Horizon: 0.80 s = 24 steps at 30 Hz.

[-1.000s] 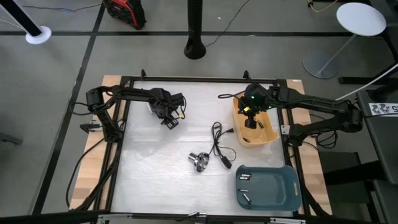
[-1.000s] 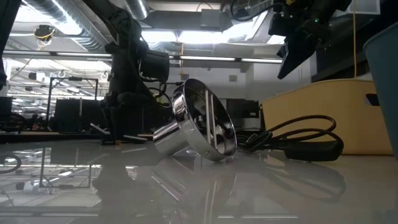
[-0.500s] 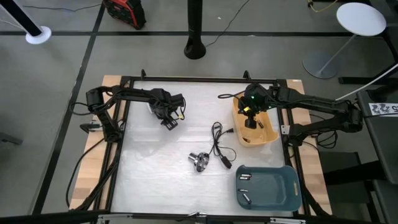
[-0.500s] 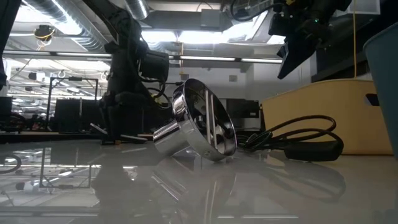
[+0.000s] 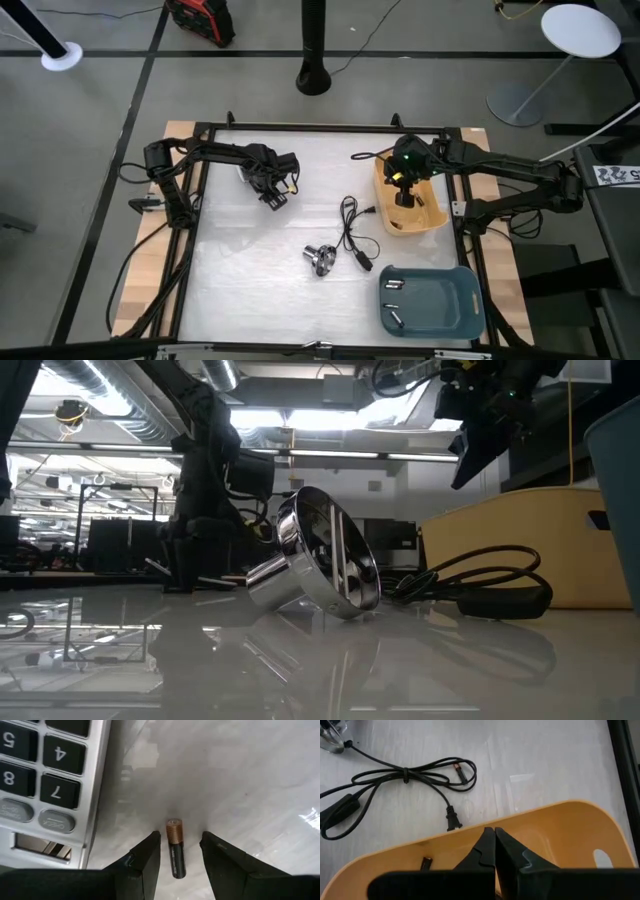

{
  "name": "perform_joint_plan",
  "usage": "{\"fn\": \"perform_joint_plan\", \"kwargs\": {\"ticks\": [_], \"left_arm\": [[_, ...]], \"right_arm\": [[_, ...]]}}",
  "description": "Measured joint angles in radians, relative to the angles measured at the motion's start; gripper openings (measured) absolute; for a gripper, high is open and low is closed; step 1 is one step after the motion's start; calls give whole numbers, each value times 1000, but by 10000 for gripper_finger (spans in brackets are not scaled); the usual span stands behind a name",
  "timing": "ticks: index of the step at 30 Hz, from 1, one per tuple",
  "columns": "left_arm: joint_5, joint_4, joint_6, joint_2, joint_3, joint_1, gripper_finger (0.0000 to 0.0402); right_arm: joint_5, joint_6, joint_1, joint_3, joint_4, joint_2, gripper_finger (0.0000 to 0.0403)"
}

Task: Sort batteries
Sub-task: Put the black battery into the yellow bin

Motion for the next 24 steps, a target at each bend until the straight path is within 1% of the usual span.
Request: {"fn": "perform_joint_plan", "kwargs": {"ticks": [13,20,22,24], "left_arm": [[0,3,4,1,1,-1,134],[0,3,-20,2,1,-1,134],[0,3,-44,2,1,-1,128],[1,3,-54,2,1,-1,113]], "right_arm": [[0,0,0,0,-4,0,1],[0,0,0,0,-3,0,1],[0,0,0,0,-3,0,1],[0,0,0,0,-4,0,1]]}}
